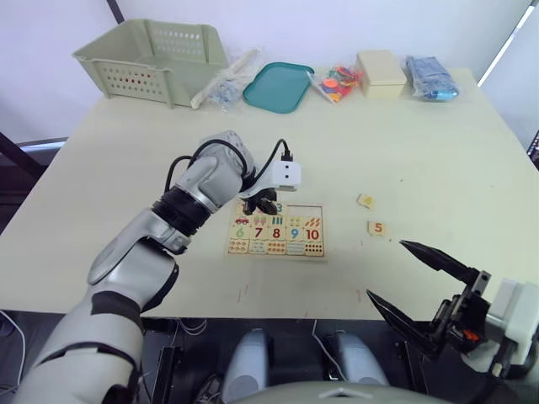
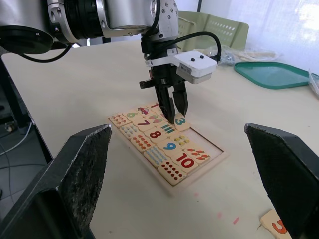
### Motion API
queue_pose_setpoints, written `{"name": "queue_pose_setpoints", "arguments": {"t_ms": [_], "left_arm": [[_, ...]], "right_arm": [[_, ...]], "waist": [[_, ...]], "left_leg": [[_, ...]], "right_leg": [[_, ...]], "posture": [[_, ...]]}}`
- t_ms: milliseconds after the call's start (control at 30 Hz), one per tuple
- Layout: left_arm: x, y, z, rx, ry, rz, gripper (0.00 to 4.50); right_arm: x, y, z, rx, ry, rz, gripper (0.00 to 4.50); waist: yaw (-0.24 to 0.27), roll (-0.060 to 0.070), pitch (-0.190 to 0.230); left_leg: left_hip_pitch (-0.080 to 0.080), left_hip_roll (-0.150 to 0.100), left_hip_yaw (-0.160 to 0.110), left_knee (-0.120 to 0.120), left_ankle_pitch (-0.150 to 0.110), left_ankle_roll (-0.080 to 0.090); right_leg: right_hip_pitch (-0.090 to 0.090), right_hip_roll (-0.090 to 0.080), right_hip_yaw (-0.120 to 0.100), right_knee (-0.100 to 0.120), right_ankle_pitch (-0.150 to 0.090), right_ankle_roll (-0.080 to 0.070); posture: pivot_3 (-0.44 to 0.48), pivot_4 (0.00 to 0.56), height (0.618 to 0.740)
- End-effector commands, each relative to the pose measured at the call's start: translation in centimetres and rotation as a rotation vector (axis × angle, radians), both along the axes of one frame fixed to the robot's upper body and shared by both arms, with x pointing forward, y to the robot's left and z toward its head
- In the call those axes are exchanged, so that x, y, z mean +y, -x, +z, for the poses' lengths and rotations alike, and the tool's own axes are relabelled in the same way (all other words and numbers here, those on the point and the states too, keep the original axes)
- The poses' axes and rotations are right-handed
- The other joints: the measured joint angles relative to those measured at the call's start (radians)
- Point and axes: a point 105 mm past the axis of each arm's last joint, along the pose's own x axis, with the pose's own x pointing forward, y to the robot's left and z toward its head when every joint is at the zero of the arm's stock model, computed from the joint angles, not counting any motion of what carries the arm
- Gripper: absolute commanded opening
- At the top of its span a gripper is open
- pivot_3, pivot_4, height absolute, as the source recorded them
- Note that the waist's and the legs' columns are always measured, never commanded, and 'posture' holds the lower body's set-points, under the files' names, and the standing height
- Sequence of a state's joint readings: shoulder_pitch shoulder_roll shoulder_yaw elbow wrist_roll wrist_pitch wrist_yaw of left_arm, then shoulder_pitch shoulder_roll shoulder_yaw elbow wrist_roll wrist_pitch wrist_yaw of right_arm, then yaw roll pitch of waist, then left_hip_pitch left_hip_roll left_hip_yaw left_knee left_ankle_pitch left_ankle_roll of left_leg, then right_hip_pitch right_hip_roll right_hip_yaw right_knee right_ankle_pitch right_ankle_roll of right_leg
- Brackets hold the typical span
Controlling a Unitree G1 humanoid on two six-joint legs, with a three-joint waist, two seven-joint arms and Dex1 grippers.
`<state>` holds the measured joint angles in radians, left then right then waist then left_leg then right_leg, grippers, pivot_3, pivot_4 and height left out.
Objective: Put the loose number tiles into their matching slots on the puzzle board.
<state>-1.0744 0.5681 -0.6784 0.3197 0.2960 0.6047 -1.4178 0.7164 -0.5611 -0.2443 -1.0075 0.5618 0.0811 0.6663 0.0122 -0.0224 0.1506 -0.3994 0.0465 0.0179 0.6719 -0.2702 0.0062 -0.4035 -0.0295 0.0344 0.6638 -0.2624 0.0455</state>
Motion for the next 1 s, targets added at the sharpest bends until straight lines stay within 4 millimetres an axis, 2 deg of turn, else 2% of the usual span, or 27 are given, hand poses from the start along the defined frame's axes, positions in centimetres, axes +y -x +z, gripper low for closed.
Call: {"name": "queue_pose_setpoints", "arguments": {"t_ms": [33,67,400,533,633,733,833,933,1000], "left_arm": [[0.1,0.0,0.7,-0.019,0.007,-0.007,3.23],[0.1,0.0,1.1,-0.018,0.015,-0.008,3.63],[1.1,0.6,5.5,0.010,0.152,-0.042,3.63],[1.1,-0.3,5.8,0.019,0.315,-0.025,3.63],[0.0,-1.1,6.3,-0.027,0.470,-0.075,3.63],[-0.1,-1.8,5.3,0.013,0.451,-0.066,3.63],[-0.5,-2.7,4.8,-0.025,0.499,-0.087,3.63],[-0.3,-3.4,3.6,-0.047,0.477,-0.098,3.63],[-0.3,-3.6,3.0,-0.056,0.469,-0.111,3.11]], "right_arm": [[0.5,0.5,1.1,-0.045,-0.008,0.020,4.50],[0.4,0.5,1.1,-0.045,-0.008,0.020,4.50],[0.5,0.4,1.0,-0.049,-0.003,0.014,4.50],[0.7,-0.2,1.0,-0.056,-0.020,0.019,4.50],[0.6,-0.4,0.9,-0.054,-0.022,0.023,4.50],[0.2,-0.6,0.7,-0.052,-0.017,0.022,4.50],[-0.1,-0.7,0.6,-0.049,-0.009,0.019,4.50],[-0.3,-0.7,0.5,-0.048,-0.004,0.013,4.50],[-0.3,-0.7,0.4,-0.046,-0.003,0.008,4.50]], "waist": [[0.000,0.000,0.000],[0.000,0.000,0.000],[0.001,0.000,0.000],[0.001,0.000,0.000],[0.000,0.000,0.000],[0.002,0.000,0.000],[0.002,-0.001,0.000],[0.000,-0.001,0.000],[-0.001,-0.001,0.000]], "left_leg": [[0.000,0.000,0.000,0.000,0.000,0.000],[0.000,0.000,0.000,0.000,0.000,0.000],[0.000,0.000,0.000,0.000,0.000,0.000],[0.000,0.000,0.000,0.000,0.000,0.000],[0.000,0.000,0.000,0.001,0.000,0.000],[-0.001,0.000,0.000,0.001,0.000,0.000],[-0.001,-0.001,0.000,0.001,0.000,0.000],[-0.001,-0.001,0.000,0.001,0.000,0.000],[-0.001,-0.001,-0.001,0.001,0.000,0.000]], "right_leg": [[0.000,0.000,0.000,0.000,0.000,0.000],[0.000,0.000,0.000,0.000,0.000,0.000],[0.000,0.000,0.000,0.000,0.000,0.000],[0.000,0.000,0.000,0.000,0.000,0.000],[0.000,0.000,0.000,0.000,0.000,0.000],[0.000,0.000,-0.001,0.000,0.000,0.000],[0.000,0.000,-0.001,0.000,0.000,0.000],[0.000,0.000,-0.001,0.000,0.000,0.000],[0.000,0.000,-0.001,0.000,0.000,0.000]], "posture": [[0.000,0.150,0.740],[0.000,0.150,0.740],[0.000,0.150,0.740],[0.000,0.150,0.740],[0.000,0.150,0.740],[0.000,0.150,0.740],[0.000,0.150,0.740],[0.000,0.150,0.740],[0.000,0.150,0.740]]}}
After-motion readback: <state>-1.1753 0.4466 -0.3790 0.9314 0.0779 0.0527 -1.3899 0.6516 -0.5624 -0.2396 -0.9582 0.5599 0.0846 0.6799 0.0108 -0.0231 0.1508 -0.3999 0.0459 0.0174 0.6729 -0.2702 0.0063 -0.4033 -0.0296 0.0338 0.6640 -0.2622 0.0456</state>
